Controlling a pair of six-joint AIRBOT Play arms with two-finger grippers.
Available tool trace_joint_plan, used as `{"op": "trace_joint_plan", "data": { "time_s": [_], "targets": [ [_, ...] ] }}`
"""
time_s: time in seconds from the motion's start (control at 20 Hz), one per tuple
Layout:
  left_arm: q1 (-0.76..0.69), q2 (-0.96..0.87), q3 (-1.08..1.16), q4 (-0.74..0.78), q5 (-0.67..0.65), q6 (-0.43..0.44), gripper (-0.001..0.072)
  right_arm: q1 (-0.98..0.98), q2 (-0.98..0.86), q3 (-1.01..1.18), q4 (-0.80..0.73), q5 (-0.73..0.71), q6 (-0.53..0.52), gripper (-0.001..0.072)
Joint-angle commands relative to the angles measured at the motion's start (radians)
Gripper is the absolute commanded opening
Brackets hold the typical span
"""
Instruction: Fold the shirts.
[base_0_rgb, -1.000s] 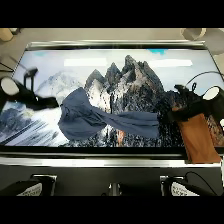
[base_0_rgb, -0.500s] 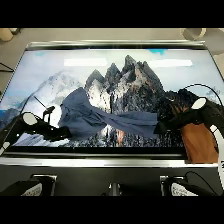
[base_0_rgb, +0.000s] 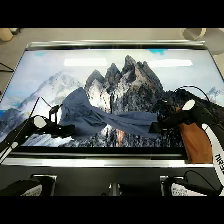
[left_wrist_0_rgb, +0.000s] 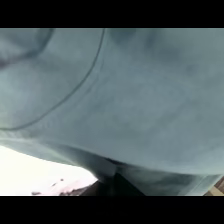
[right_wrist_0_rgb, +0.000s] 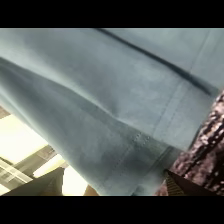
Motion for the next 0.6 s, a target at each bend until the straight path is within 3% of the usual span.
{"op": "trace_joint_plan", "data": {
  "time_s": [0.0,0.15,0.2,0.25,0.3,0.45,0.55],
  "targets": [
    [-0.008,0.008,0.018,-0.003,0.032,-0.006,0.0028,0.003,-0.027,0.000,0.003,0.033,0.003,0.0624],
    [-0.008,0.039,0.063,-0.003,0.032,-0.006,0.0027,0.003,-0.031,0.000,0.015,0.035,0.005,0.0481],
    [-0.008,0.050,0.081,-0.003,0.032,-0.006,0.0027,0.003,-0.035,0.000,0.035,0.033,0.004,0.0475],
    [-0.008,0.062,0.096,-0.003,0.032,-0.006,0.0028,0.003,-0.037,0.000,0.048,0.032,-0.003,0.0281],
    [-0.008,0.077,0.110,-0.003,0.031,-0.006,0.0027,0.003,-0.036,0.000,0.049,0.028,0.007,0.0028],
    [-0.008,0.161,0.183,0.008,0.029,0.057,0.0027,0.000,-0.014,0.061,0.050,0.058,-0.062,0.0022],
    [-0.007,0.247,0.308,0.104,0.001,0.114,0.0027,0.000,0.062,0.183,0.017,0.071,-0.064,0.0020]
  ]
}}
